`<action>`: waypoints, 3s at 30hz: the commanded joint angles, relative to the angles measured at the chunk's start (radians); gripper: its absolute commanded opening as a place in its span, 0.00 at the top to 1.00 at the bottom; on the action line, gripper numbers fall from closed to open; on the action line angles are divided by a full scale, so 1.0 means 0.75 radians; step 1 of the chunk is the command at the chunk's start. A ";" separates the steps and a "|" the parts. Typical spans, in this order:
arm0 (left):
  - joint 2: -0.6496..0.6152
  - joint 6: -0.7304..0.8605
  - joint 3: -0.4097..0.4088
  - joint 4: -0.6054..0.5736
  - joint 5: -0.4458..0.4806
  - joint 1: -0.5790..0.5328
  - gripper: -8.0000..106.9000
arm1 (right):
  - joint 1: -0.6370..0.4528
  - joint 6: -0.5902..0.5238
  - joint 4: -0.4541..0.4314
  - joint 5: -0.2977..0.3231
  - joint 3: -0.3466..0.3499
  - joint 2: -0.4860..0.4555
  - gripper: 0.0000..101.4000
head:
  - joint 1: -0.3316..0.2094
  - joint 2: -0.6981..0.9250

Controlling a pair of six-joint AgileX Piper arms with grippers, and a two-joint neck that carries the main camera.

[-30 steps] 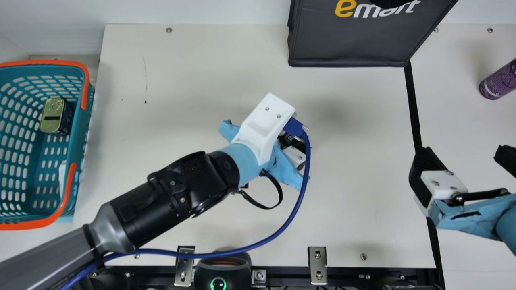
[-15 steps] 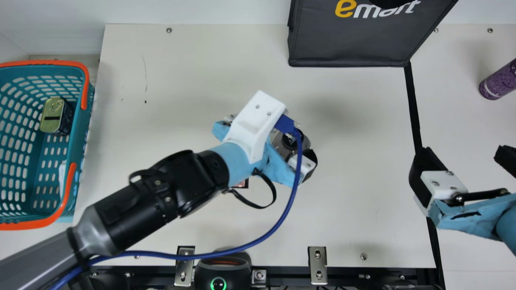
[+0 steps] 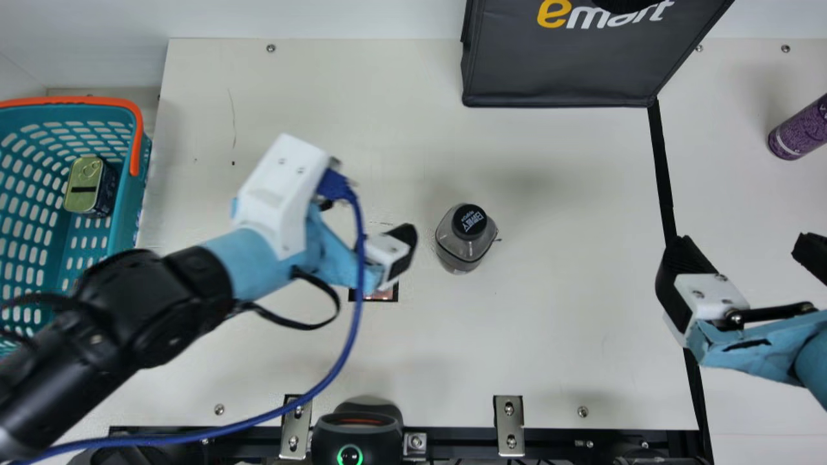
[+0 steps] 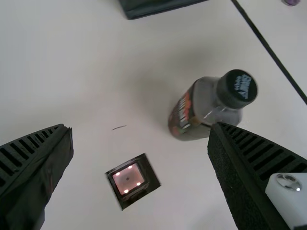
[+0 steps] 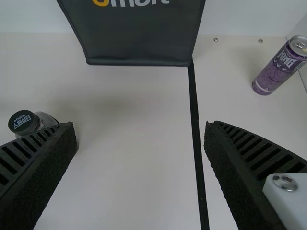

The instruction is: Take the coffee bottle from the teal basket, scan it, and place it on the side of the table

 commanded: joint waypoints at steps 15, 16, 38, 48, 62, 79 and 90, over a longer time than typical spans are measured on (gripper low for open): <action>-0.448 0.297 0.020 -0.124 0.374 0.651 0.15 | 0.000 0.000 0.000 -0.002 0.000 0.000 0.06 | -0.039 0.002; -0.463 0.313 0.014 -0.125 0.395 0.687 0.15 | 0.000 0.000 0.000 -0.002 0.000 0.000 0.06 | -0.039 0.002; -0.560 0.418 -0.035 -0.114 0.550 0.968 0.15 | 0.030 -0.001 -0.006 0.001 -0.006 0.017 0.06 | -0.039 0.002; -0.560 0.418 -0.035 -0.114 0.550 0.968 0.15 | 0.198 -0.088 0.046 0.004 -0.011 0.144 0.06 | -0.039 0.002; -0.560 0.418 -0.035 -0.114 0.550 0.968 0.15 | 0.276 -0.414 0.280 0.004 -0.006 0.351 0.06 | -0.039 0.002; -0.560 0.418 -0.035 -0.114 0.550 0.968 0.15 | 0.488 -0.368 0.273 -0.146 -0.008 0.605 0.06 | -0.039 0.002; -0.560 0.418 -0.035 -0.114 0.550 0.968 0.15 | 0.663 -0.057 0.099 -0.364 0.060 0.731 0.06 | -0.039 0.002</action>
